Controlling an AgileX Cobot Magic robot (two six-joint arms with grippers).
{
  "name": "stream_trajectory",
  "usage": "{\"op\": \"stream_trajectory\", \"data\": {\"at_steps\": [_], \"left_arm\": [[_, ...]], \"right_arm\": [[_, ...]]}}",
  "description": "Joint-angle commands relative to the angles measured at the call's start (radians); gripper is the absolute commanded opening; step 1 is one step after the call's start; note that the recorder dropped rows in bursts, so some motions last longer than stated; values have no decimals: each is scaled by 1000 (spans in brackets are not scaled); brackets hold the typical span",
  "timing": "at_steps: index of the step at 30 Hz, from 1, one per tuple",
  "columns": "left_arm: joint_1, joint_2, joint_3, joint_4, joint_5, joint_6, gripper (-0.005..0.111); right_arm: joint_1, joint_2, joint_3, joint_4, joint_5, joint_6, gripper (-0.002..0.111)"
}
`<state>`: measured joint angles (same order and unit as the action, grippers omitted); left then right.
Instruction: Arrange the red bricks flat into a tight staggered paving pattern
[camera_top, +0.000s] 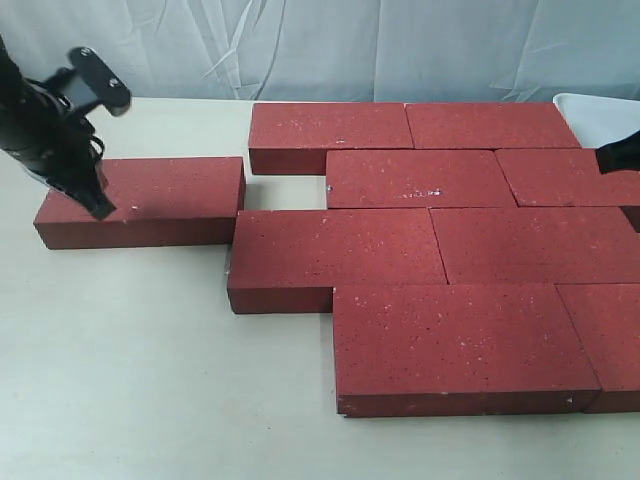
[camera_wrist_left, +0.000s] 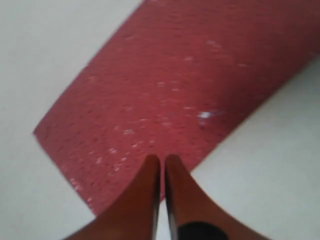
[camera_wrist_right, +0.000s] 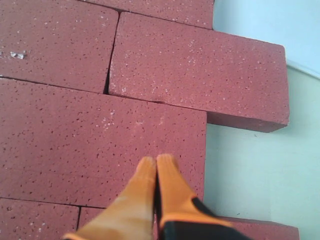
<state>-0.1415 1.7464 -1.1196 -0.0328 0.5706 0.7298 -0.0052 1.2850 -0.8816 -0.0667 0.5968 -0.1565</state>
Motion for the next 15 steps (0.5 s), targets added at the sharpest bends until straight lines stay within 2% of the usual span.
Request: {"op": "stream_trajectory", "data": {"at_steps": [1, 6, 10, 15], "left_arm": [[-42, 3, 1, -23, 92, 226, 30], [-42, 19, 44, -42, 8, 305, 43], [-42, 61, 65, -52, -52, 445, 63], [-42, 92, 71, -83, -213, 455, 63]], "right_arm": [[-6, -6, 1, -1, -9, 0, -1], [-6, -6, 1, -1, -9, 0, -1], [-6, -6, 1, -1, -9, 0, -1], [-6, -6, 1, -1, -6, 0, -1]]}}
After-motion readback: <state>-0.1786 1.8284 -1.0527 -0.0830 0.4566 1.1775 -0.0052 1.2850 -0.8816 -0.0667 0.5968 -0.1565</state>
